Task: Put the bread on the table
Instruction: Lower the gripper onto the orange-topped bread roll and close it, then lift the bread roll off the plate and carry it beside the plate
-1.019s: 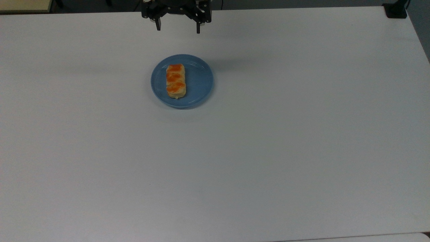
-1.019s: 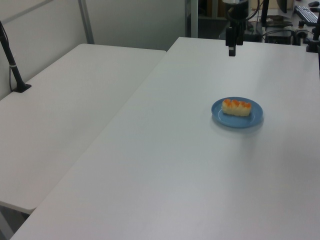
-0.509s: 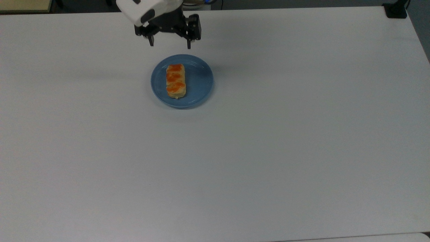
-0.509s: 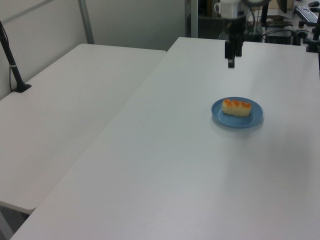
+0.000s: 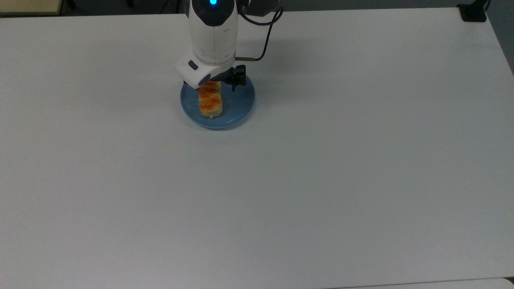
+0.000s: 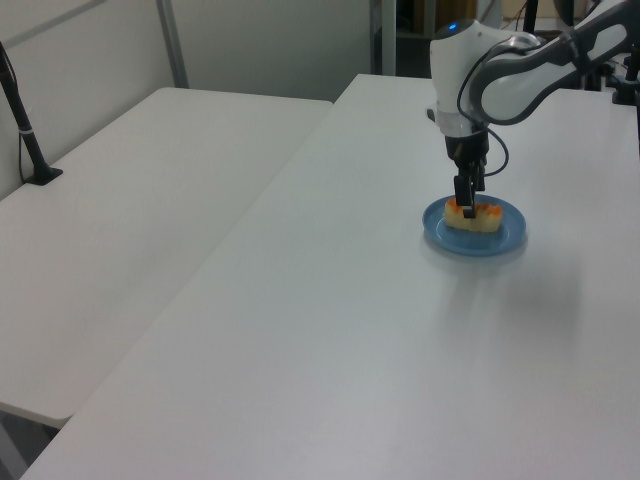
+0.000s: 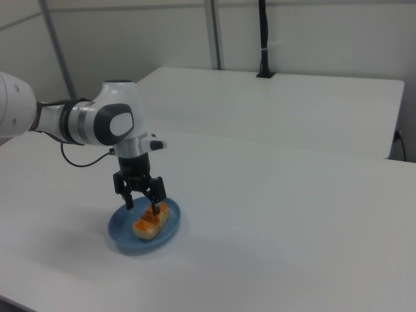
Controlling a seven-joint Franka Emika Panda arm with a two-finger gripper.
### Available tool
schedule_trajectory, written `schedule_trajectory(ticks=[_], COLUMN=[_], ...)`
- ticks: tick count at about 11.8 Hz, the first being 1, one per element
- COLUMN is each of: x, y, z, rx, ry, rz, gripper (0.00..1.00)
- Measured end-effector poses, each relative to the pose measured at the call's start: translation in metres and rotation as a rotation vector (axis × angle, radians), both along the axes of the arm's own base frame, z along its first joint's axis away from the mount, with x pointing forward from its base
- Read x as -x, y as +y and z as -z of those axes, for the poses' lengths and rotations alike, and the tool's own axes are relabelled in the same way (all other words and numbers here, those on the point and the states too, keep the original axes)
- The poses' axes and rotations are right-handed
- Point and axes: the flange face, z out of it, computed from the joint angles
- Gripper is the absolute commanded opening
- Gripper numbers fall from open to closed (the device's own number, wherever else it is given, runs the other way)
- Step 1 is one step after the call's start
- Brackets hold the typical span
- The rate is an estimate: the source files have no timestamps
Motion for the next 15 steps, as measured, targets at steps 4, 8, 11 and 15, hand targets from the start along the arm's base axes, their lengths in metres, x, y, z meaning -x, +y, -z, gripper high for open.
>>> schedule_trajectory(ticks=[4, 8, 11, 15], x=[0.006, -0.015, -0.048, -0.098], y=[-0.006, -0.023, -0.093, -0.183], z=[0.033, -0.002, -0.073, -0.022], rx=[0.036, 0.041, 0.026, 0.084], ry=[0.000, -0.070, -0.179, -0.200], rz=[-0.028, -0.008, 0.012, 0.070], gripper=[0.50, 0.50, 0.50, 0.56])
